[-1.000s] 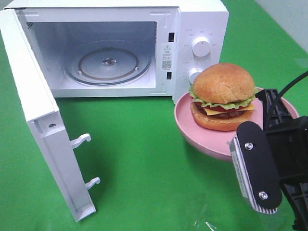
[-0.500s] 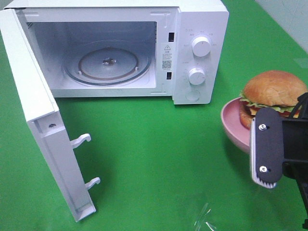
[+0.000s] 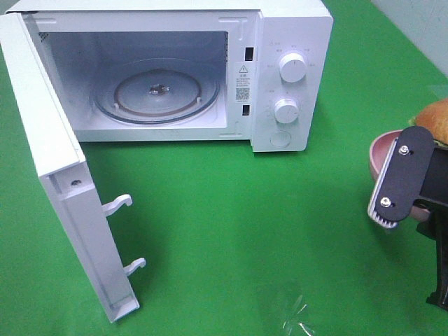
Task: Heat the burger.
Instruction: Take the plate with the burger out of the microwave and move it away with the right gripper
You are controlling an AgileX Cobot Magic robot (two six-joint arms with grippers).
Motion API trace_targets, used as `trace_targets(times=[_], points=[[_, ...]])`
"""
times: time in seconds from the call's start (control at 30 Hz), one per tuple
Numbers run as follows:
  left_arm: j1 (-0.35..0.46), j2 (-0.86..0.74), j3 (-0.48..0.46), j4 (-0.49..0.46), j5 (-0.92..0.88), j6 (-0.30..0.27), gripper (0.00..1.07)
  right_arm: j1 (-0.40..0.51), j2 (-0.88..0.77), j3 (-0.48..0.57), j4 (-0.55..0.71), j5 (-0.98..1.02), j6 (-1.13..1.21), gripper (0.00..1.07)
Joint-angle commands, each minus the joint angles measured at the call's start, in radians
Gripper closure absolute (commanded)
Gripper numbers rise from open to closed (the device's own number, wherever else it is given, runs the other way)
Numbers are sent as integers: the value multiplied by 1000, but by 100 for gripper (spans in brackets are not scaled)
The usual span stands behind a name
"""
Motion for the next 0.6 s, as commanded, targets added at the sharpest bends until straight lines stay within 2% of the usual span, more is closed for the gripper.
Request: trace_targets(times=[0.03, 0.3, 0.37, 0.53, 0.6], points=[[2, -6, 5, 2, -2, 1, 15, 0, -11, -8, -100, 25, 103, 106], [2, -6, 5, 2, -2, 1, 15, -2, 31, -12, -131, 79, 223, 105], [2, -6, 5, 2, -2, 1, 15, -2, 105, -12, -142, 105, 280, 105], [2, -6, 5, 2, -2, 1, 16, -2, 152, -19, -140, 105, 331, 105], [2, -6, 5, 2, -2, 1, 16, -2, 214, -63, -144, 147, 439, 105]])
